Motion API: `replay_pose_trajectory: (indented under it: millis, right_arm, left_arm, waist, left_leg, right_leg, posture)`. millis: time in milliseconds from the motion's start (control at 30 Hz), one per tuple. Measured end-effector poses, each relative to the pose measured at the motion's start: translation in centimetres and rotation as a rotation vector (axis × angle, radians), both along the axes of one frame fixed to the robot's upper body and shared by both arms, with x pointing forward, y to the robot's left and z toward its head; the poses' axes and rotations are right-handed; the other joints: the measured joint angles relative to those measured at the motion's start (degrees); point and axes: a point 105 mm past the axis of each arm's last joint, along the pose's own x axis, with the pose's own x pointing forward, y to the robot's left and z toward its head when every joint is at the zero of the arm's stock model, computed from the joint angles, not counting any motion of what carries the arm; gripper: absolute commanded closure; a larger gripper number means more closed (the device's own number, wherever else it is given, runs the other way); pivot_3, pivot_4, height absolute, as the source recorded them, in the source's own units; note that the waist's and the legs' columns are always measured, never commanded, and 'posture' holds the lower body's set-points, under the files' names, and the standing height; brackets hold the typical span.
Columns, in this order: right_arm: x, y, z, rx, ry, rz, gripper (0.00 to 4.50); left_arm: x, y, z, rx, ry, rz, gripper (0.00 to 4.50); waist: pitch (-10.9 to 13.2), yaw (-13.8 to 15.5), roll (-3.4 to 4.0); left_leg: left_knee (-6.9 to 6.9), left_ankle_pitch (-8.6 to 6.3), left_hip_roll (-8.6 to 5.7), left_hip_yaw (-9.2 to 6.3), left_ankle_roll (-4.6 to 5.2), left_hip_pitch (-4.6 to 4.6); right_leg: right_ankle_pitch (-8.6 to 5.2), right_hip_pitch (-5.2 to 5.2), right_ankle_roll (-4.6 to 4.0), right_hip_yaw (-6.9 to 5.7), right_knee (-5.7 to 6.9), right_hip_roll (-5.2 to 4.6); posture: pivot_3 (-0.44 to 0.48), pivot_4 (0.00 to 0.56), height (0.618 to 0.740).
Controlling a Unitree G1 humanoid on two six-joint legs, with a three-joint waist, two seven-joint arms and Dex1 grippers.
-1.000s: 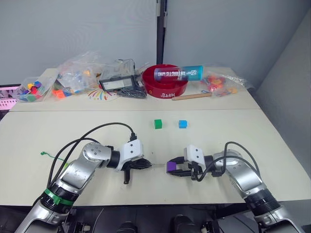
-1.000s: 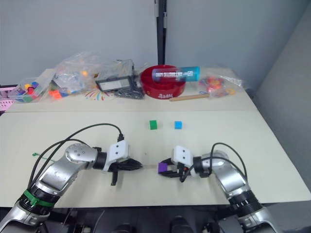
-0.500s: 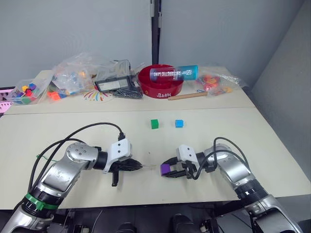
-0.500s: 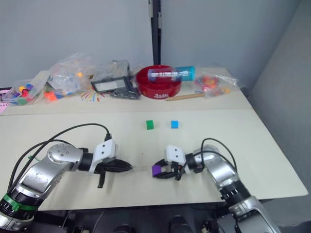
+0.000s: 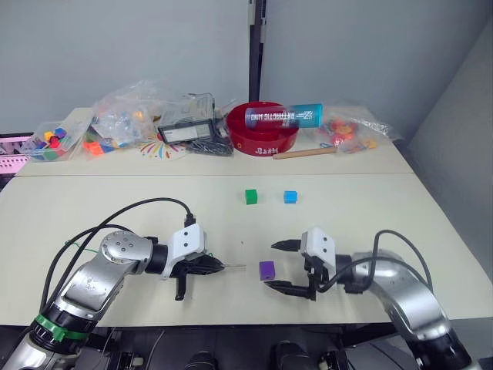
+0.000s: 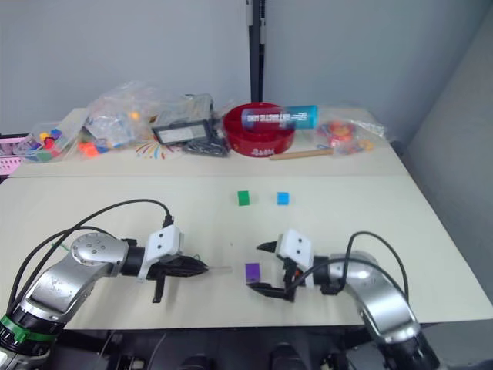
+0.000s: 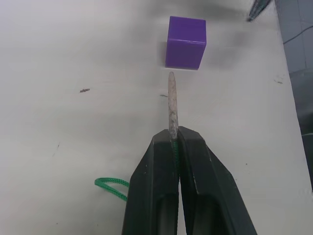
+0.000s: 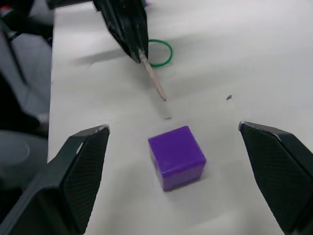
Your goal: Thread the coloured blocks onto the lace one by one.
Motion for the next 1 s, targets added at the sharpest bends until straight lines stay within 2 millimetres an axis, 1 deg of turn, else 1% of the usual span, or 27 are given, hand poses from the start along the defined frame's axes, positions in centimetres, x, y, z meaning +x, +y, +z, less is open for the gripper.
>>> replay_pose_trajectory:
  millis: [33, 100, 167, 233, 300, 400, 533, 633, 767, 900, 1000]
  right_arm:
    - [-0.7, 0.5, 0.0, 0.019, 0.011, -0.054, 0.02]
    - [-1.3, 1.1, 0.0, 0.034, 0.024, -0.163, 0.02]
    - [-1.4, 1.5, -0.4, 0.042, 0.044, -0.28, 0.02]
    - [-1.5, 1.7, -1.2, 0.04, 0.083, -0.404, 0.02]
    - [-1.7, 2.0, -1.9, 0.041, 0.126, -0.485, 0.02]
    - [-1.4, 1.9, -1.9, 0.051, 0.141, -0.591, 0.02]
    - [-0.9, 1.9, -1.8, 0.041, 0.14, -0.656, 0.02]
    - [-0.4, 2.1, -1.4, 0.044, 0.119, -0.698, 0.02]
    - [0.0, 2.0, -1.8, 0.005, 0.113, -0.75, 0.02]
    - [0.1, 2.1, -1.8, 0.001, 0.108, -0.763, 0.02]
    - [0.1, 2.0, -2.0, -0.01, 0.117, -0.764, 0.85]
  left_arm:
    - [0.1, 0.1, 0.0, -0.001, -0.004, 0.0, 4.5]
    - [0.1, 0.1, 0.1, -0.003, -0.01, 0.0, 4.5]
    - [0.2, 0.3, 0.0, -0.004, -0.007, 0.003, 4.5]
    - [0.3, 0.4, -0.1, -0.003, -0.003, 0.003, 4.5]
    - [0.3, 0.5, -0.1, -0.002, -0.005, -0.001, 4.5]
    - [0.5, 0.6, 0.0, -0.001, -0.011, -0.008, 4.5]
    - [0.7, 0.7, 0.1, 0.0, -0.006, -0.016, 4.5]
    - [0.8, 0.5, 0.1, 0.004, -0.005, -0.026, 4.5]
    - [1.0, 0.6, 0.3, 0.005, -0.011, -0.021, 4.5]
    - [1.2, 0.7, 0.3, 0.005, -0.009, -0.017, 4.5]
    - [1.3, 0.8, 0.4, 0.004, -0.015, -0.018, 4.5]
  waist:
    - [0.0, -0.04, 0.0]
    - [0.0, -0.13, 0.0]
    - [-0.01, -0.11, -0.01]
    - [-0.01, -0.01, -0.01]
    - [-0.01, -0.04, -0.01]
    - [-0.01, -0.05, -0.01]
    - [-0.01, -0.11, -0.01]
    - [-0.01, -0.11, -0.01]
    - [-0.01, -0.13, -0.01]
    - [-0.01, -0.13, -0.01]
    - [-0.01, -0.14, -0.01]
  left_leg:
    - [0.0, 0.0, 0.0, 0.01, 0.0, -0.01]
    - [0.0, 0.01, 0.0, 0.02, -0.02, 0.0]
    - [0.0, 0.04, -0.01, 0.02, -0.06, 0.01]
    - [0.0, 0.04, 0.0, 0.01, -0.06, 0.0]
    - [0.0, 0.04, -0.01, 0.02, -0.06, -0.02]
    - [0.0, 0.04, 0.0, 0.02, -0.06, -0.02]
    - [0.0, 0.04, 0.0, 0.02, -0.06, -0.03]
    - [0.0, 0.04, 0.01, 0.02, -0.06, -0.03]
    - [0.0, 0.04, 0.0, 0.02, -0.06, -0.04]
    - [-0.01, 0.04, 0.0, 0.01, -0.06, -0.04]
    - [-0.01, 0.03, 0.01, 0.02, -0.06, -0.05]
  right_leg:
    - [0.0, -0.02, 0.0, 0.01, 0.0, 0.0]
    - [0.0, 0.0, 0.01, 0.02, -0.01, -0.01]
    - [-0.05, -0.01, 0.08, 0.02, -0.01, -0.01]
    - [-0.09, -0.02, 0.15, 0.0, -0.01, 0.0]
    - [-0.08, -0.03, 0.13, 0.02, -0.05, -0.02]
    - [-0.08, -0.03, 0.13, 0.01, -0.05, -0.02]
    - [-0.09, -0.03, 0.15, 0.0, -0.08, -0.02]
    - [-0.09, -0.04, 0.16, 0.0, -0.08, -0.01]
    - [-0.09, -0.04, 0.15, 0.0, -0.11, -0.02]
    - [-0.09, -0.05, 0.15, 0.0, -0.11, -0.02]
    - [-0.09, -0.05, 0.15, 0.0, -0.12, -0.02]
  posture:
    - [0.0, 0.15, 0.74]
    - [0.0, 0.15, 0.74]
    - [0.0, 0.15, 0.74]
    - [0.0, 0.15, 0.74]
    - [0.0, 0.15, 0.74]
    - [0.0, 0.15, 0.74]
    - [0.0, 0.15, 0.74]
    - [0.0, 0.15, 0.74]
    - [0.0, 0.15, 0.74]
    - [0.0, 0.15, 0.74]
    - [0.0, 0.15, 0.74]
